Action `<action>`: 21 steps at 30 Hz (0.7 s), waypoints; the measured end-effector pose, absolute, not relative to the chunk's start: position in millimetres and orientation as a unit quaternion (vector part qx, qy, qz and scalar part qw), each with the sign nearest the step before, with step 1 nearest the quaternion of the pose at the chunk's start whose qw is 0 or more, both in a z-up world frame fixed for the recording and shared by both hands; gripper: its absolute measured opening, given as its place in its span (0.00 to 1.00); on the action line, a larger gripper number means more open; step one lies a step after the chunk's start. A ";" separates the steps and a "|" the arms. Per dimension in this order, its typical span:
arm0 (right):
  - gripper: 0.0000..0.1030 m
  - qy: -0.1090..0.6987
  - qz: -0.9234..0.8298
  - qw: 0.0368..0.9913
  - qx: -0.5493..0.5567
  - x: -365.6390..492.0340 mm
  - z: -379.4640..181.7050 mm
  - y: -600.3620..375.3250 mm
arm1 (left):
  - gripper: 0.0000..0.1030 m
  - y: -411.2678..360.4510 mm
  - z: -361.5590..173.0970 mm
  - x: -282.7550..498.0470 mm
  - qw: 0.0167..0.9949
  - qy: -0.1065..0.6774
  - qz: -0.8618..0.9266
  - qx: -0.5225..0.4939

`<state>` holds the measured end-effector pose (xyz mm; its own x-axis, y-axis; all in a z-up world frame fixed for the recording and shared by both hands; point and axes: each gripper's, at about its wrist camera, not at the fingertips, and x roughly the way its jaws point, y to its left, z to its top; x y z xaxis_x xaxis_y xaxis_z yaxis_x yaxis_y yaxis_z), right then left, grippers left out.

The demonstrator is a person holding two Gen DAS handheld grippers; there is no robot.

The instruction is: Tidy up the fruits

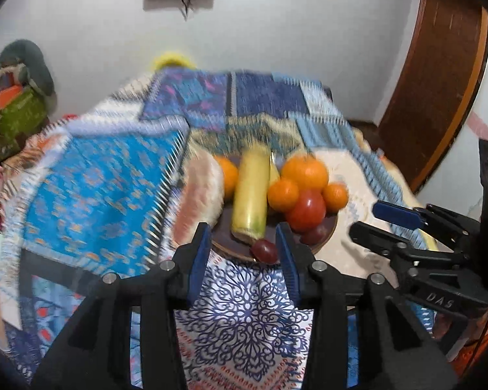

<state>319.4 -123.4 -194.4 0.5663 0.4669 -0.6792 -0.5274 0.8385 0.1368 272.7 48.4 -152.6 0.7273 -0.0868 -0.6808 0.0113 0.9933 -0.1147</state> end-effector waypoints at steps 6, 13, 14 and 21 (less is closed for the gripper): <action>0.45 0.303 0.274 0.912 -0.023 280.8 -135.7 -143.8 | 0.40 52.2 -83.1 225.0 0.956 0.287 -0.023 -0.057; 0.45 0.203 0.271 0.941 -0.002 216.5 -63.0 -166.8 | 0.40 45.1 -9.0 159.5 0.981 0.187 -0.023 -0.054; 0.45 0.187 0.269 0.945 -0.001 205.8 -54.0 -169.2 | 0.40 43.0 -0.6 149.6 0.983 0.174 -0.022 -0.052; 0.46 0.101 0.260 0.960 0.016 144.3 -6.4 -182.4 | 0.53 21.7 37.8 92.0 0.994 0.107 -0.021 -0.024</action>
